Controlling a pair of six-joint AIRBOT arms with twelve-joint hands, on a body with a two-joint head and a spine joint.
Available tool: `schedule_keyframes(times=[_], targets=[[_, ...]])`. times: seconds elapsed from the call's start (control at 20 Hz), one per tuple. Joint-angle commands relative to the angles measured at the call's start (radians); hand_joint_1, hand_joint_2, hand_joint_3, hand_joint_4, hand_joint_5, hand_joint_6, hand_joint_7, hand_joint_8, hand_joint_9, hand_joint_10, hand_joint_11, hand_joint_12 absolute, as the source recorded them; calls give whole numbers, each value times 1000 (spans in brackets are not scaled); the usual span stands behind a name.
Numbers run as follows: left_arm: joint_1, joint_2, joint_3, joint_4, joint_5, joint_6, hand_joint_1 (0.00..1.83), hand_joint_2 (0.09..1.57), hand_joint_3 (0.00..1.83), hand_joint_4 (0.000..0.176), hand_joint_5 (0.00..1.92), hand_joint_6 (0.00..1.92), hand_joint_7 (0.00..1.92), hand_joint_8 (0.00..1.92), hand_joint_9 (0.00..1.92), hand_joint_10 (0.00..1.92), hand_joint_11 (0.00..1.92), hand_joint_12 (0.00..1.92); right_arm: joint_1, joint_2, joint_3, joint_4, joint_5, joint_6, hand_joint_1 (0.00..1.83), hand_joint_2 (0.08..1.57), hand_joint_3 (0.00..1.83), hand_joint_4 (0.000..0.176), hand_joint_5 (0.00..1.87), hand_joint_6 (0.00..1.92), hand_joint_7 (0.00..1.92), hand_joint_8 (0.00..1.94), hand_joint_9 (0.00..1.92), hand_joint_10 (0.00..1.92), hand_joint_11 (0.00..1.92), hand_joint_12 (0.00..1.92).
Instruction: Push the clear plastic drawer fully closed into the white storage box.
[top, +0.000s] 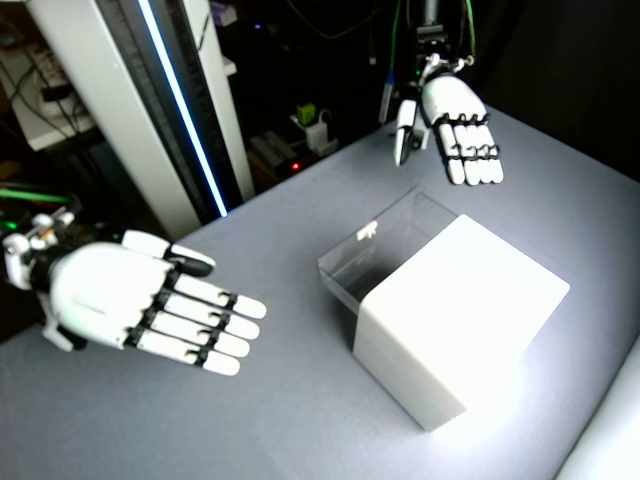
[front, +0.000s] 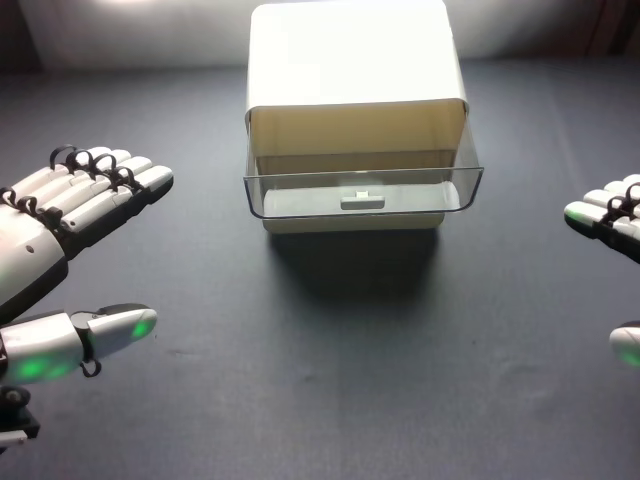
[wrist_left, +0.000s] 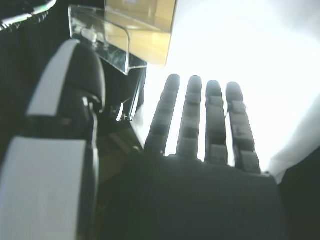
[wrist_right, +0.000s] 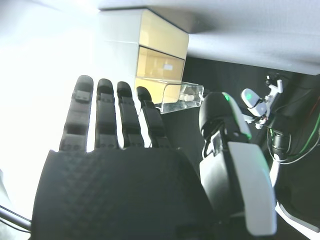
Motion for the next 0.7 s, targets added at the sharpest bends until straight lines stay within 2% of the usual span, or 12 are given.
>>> schedule_keyframes(times=[0.0,0.15,0.25,0.35,0.5,0.65], targets=[[-3,1,5,-15,-132,-6,402,1292,1,0,0,0,0,0,0,0,0,0,10,1,-3,-15,116,16,89,1391,10,0,0,0,0,0,0,0,0,0],[1,2,5,-30,-145,-6,536,1296,0,0,0,0,0,0,0,0,0,0,15,-3,-3,-90,111,82,119,1390,5,0,0,0,0,0,0,0,0,0],[7,4,5,-41,-155,-5,523,1299,1,0,0,0,0,0,0,0,0,0,25,-12,0,-140,104,125,40,1398,6,0,0,0,0,0,0,0,0,0],[10,7,4,-53,-165,-3,499,1309,5,0,0,0,0,0,0,0,0,0,52,-32,8,-206,86,177,127,1381,0,0,0,0,0,0,0,0,0,0],[15,10,4,-65,-179,-2,534,1311,3,0,0,0,0,0,0,0,0,0,113,-84,36,-308,34,254,167,1382,0,0,0,0,0,0,0,0,0,0],[16,10,3,-70,-183,-1,555,1312,2,0,0,0,0,0,0,0,0,0,169,-149,72,-381,-6,312,113,1400,5,0,0,0,0,0,0,0,0,0]])
